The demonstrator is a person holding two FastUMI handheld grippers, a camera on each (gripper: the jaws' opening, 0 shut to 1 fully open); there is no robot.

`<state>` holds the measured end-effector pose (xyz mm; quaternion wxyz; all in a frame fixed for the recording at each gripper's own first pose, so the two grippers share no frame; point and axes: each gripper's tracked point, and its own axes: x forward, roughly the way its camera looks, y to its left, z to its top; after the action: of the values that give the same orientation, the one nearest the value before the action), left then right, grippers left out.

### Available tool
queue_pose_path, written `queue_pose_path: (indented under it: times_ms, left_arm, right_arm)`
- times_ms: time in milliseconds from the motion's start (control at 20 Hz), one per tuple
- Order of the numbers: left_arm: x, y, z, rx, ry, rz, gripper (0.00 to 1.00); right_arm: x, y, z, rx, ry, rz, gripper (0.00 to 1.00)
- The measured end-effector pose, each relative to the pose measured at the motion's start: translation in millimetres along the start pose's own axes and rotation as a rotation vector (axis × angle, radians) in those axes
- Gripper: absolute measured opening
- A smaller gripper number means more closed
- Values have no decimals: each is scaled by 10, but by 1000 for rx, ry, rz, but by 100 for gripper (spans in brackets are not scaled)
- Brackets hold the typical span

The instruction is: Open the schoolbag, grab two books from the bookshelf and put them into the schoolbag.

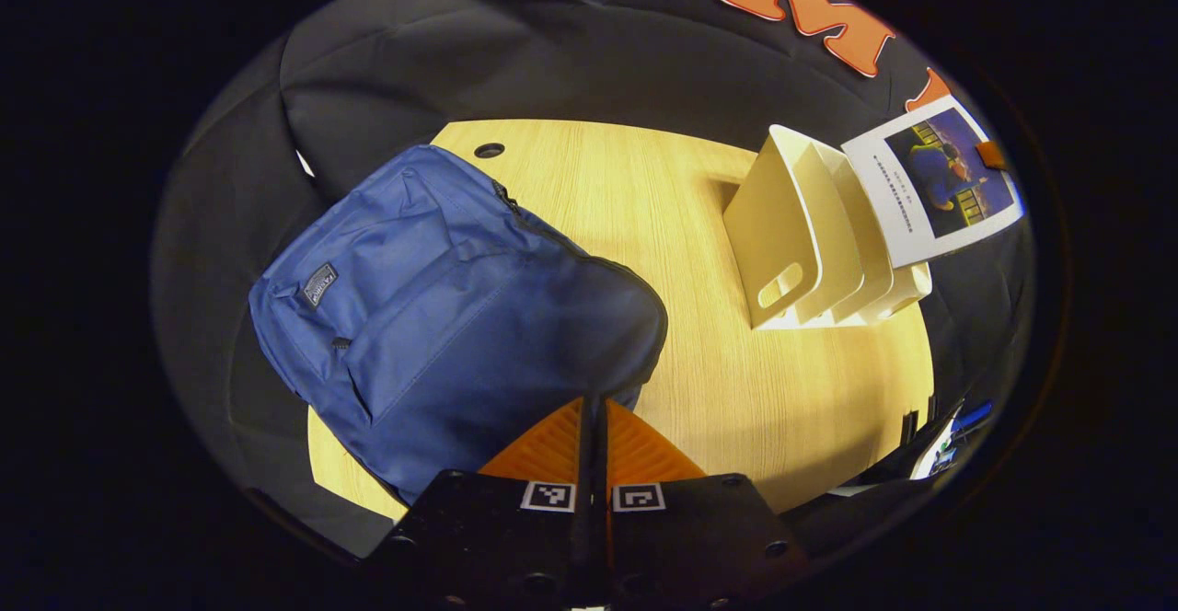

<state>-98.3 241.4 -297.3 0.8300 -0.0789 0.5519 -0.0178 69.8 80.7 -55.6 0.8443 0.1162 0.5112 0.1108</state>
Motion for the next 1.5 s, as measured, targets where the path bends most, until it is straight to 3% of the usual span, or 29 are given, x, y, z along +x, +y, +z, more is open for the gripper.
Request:
queue_pose_path:
  times_ms: [250,700,1500]
  left_arm:
    - [-64,61,96,12,-6,15,1]
    - [-310,141,354,-4,-44,34,1]
    - [-657,289,703,8,-69,56,1]
  right_arm:
    - [243,341,-461,67,59,136,30]
    - [652,963,-980,148,133,315,30]
    - [1674,1980,-1662,254,207,481,29]
